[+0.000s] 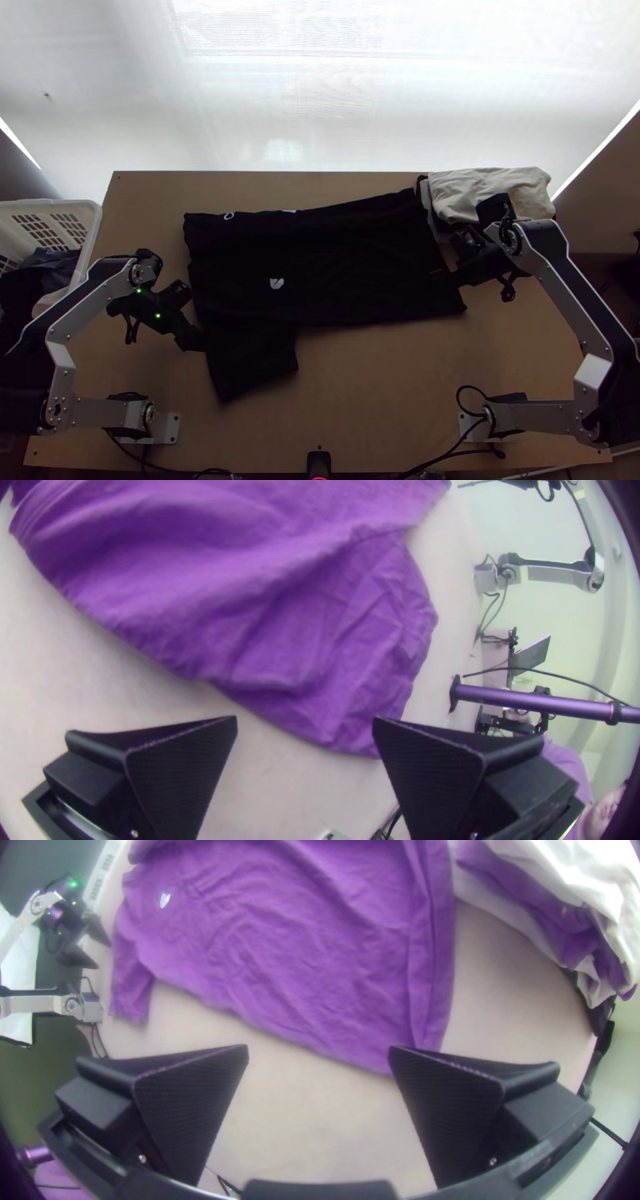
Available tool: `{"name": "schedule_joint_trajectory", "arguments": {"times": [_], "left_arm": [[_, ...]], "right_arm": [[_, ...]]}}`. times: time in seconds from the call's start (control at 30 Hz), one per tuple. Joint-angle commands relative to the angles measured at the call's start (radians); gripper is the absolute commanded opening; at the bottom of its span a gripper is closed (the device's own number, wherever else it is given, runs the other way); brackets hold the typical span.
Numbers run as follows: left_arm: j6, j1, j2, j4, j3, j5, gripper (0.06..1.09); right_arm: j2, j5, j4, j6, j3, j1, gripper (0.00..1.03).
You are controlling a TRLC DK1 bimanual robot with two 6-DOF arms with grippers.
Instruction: Fold the t-shirt
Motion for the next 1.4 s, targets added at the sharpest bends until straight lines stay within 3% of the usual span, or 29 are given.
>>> {"name": "schedule_joint_trajectory", "arguments": {"times": [0.0,0.47,0.53,0.57,0.67,0.7,1.23,1.37], "left_arm": [[-0.044,-0.027,0.041,0.098,0.004,-0.005,1.04],[-0.070,-0.073,0.052,0.138,-0.005,0.011,1.03],[-0.064,-0.073,0.051,0.138,-0.008,0.011,0.91],[-0.062,-0.073,0.049,0.138,-0.010,0.011,0.78],[-0.058,-0.064,0.034,0.162,-0.014,0.038,0.19],[-0.058,-0.058,0.023,0.170,-0.018,0.047,0.09],[-0.041,-0.021,-0.051,0.130,-0.018,0.048,0.09],[-0.048,-0.018,-0.049,0.130,-0.004,0.048,0.09]], "right_arm": [[-0.032,-0.007,0.022,-0.001,-0.045,-0.008,0.98],[-0.026,-0.007,0.050,-0.013,-0.089,-0.011,0.94],[-0.026,-0.008,0.060,-0.017,-0.121,-0.028,0.93],[-0.026,-0.010,0.065,-0.016,-0.140,-0.035,0.93],[-0.029,-0.015,0.076,-0.014,-0.195,-0.057,0.93],[-0.031,-0.018,0.079,-0.013,-0.209,-0.068,0.93],[-0.045,-0.062,0.111,-0.030,-0.336,-0.236,0.92],[-0.028,-0.064,0.157,-0.053,-0.347,-0.236,0.85]]}}
